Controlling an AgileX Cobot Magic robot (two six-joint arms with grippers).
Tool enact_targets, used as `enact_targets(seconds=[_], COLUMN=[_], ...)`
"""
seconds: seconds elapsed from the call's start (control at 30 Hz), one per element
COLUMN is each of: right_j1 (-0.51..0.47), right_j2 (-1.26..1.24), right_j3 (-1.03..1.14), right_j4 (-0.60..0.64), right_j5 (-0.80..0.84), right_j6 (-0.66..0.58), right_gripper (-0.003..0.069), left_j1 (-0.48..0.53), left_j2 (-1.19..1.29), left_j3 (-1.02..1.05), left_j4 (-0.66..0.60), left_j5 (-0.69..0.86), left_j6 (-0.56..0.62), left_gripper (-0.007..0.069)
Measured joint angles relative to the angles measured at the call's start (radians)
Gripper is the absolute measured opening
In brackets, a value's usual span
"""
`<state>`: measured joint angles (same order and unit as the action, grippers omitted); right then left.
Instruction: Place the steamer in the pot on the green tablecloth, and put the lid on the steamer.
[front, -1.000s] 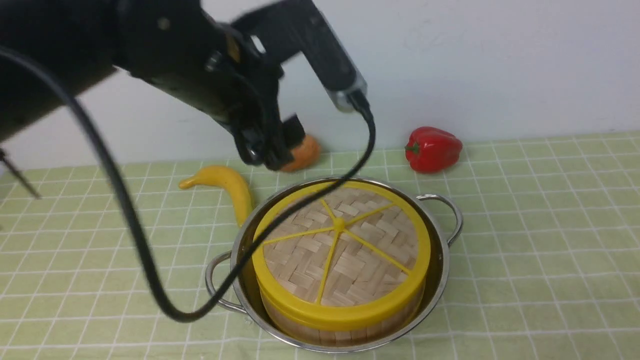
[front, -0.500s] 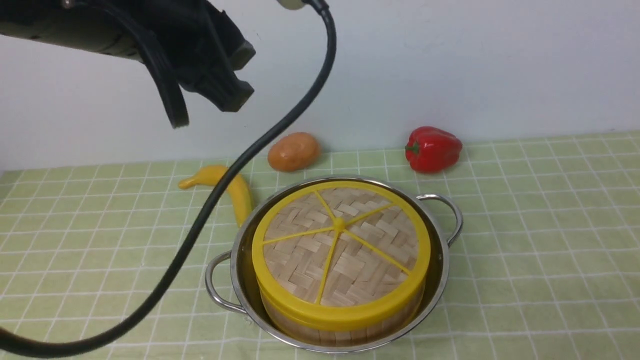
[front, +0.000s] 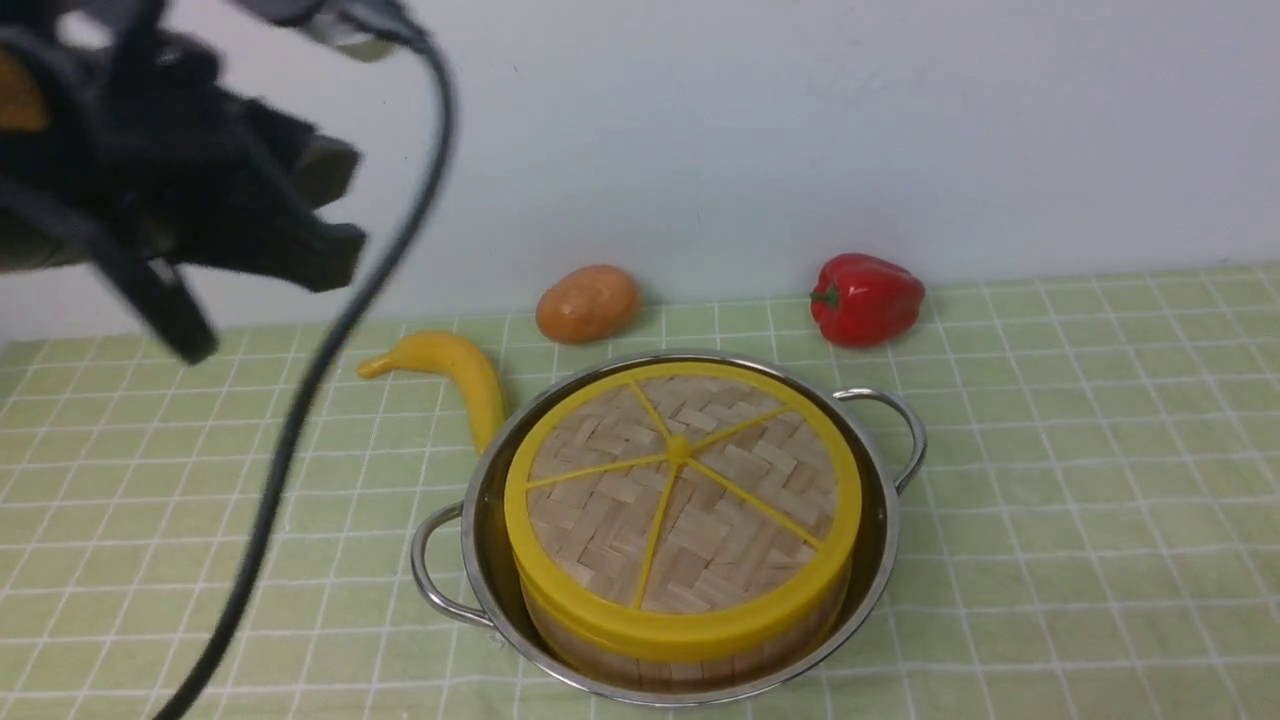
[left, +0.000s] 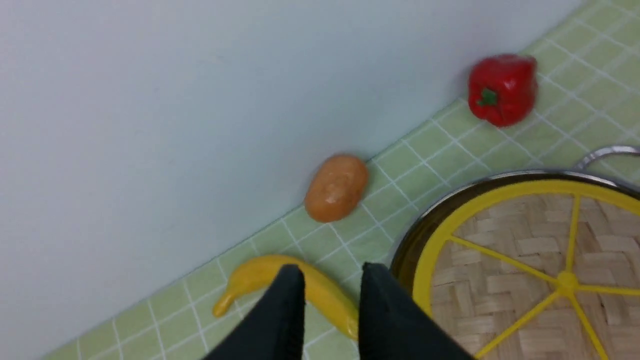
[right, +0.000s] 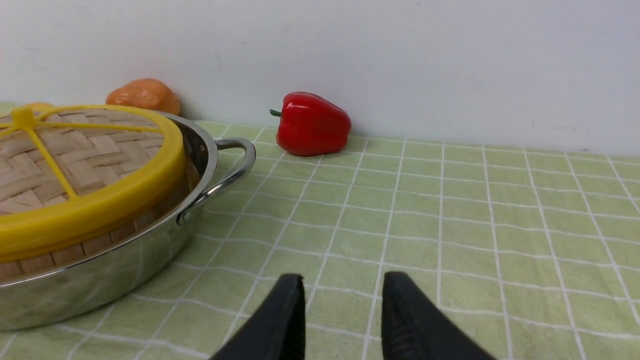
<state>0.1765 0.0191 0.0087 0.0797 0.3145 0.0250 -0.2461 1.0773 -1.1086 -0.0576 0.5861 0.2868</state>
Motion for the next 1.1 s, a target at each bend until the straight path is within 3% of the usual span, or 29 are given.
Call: enact_targets(seconds=[0.03, 0.1, 0.13, 0.23, 0.3, 0.6, 0.8, 1.1], right_j1=[0.0, 0.0, 0.0, 0.0, 0.0, 0.0, 0.0, 0.0], right_j2=[0.0, 0.0, 0.0, 0.0, 0.0, 0.0, 0.0, 0.0], right_j3=[0.0, 0.0, 0.0, 0.0, 0.0, 0.0, 0.0, 0.0], right_j4=[0.0, 0.0, 0.0, 0.0, 0.0, 0.0, 0.0, 0.0], right_j5=[0.0, 0.0, 0.0, 0.0, 0.0, 0.0, 0.0, 0.0], right_j6=[0.0, 0.0, 0.0, 0.0, 0.0, 0.0, 0.0, 0.0], right_gripper=[0.0242, 0.0242, 0.0242, 0.0242, 0.0242, 0.0242, 0.0242, 0.0242], left_j1=[0.097, 0.158, 0.259, 0.348, 0.406, 0.328, 0.323, 0.32], left_j2=[-0.081, -0.131, -0.213, -0.299, -0.406, -0.799, -0.985, -1.074], left_j3=[0.113, 0.177, 0.28, 0.415, 0.61, 1.061, 1.116, 1.116], left_j4=[-0.077, -0.118, -0.171, -0.198, -0.204, -0.093, -0.073, -0.073], left_j5=[-0.06, -0.09, -0.128, -0.151, -0.193, -0.429, -0.343, -0.245], left_j6=[-0.009, -0.012, -0.015, -0.015, -0.015, 0.018, 0.018, -0.014], left_gripper=[0.0156, 0.0156, 0.0156, 0.0156, 0.0159, 0.0181, 0.019, 0.0202])
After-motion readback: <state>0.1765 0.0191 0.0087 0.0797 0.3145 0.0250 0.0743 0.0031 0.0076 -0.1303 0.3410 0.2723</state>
